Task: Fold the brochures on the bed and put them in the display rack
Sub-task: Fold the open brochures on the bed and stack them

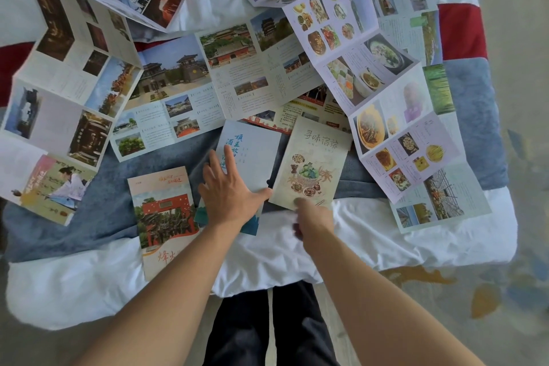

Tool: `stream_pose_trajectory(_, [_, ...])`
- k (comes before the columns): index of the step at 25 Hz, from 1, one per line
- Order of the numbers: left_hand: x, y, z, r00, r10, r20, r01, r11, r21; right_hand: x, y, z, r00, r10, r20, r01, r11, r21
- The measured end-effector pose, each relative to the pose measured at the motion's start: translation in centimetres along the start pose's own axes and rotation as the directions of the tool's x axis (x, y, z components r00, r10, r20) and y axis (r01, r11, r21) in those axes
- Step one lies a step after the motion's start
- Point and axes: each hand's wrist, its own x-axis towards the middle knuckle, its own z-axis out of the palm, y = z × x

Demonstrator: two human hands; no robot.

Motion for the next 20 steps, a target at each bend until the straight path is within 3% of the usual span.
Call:
stream_pose_trajectory(2, [-0.1,0.1,0.1,1.0,0.0,-0.002,0.0,1.0,0.004,1.3,-1.1,-2.6,0.94,-0.213,-0.266,0.178,0.973,-0.148])
stream_pose_trajectory(3, [0.0,0.1,0.1,1.0,0.002,0.0,-0.002,1.0,0.007,1.8,-1.7,-3.6,0.898,-0.294,-0.326,0.24,0.951,-0.196])
stream_pose_trajectory(8, [0.3,-0.1,0.7,1.0,0.013,0.0,-0.013,1.0,0.001,3.8,-3.3,-3.9,0.85,-0.493,-0.188,0.413,0.843,-0.343])
stream_pose_trajectory(11, [0.4,-0.2,0.9,1.0,0.018,-0.001,-0.018,1.0,-0.001,4.1,-3.7,-3.6,0.838,-0.511,-0.192,0.452,0.847,-0.281])
stream_pose_trajectory(13, [0.4,-0.3,0.9,1.0,0.022,0.001,-0.022,1.0,-0.01,3.8,-4.1,-3.2,0.856,-0.48,-0.189,0.462,0.877,-0.134])
stream_pose_trajectory(20, [0.0,-0.7,-0.5,0.999,0.006,-0.051,-0.011,0.996,-0.088,2.3,-4.6,-1.9,0.924,-0.352,-0.148,0.372,0.916,0.148])
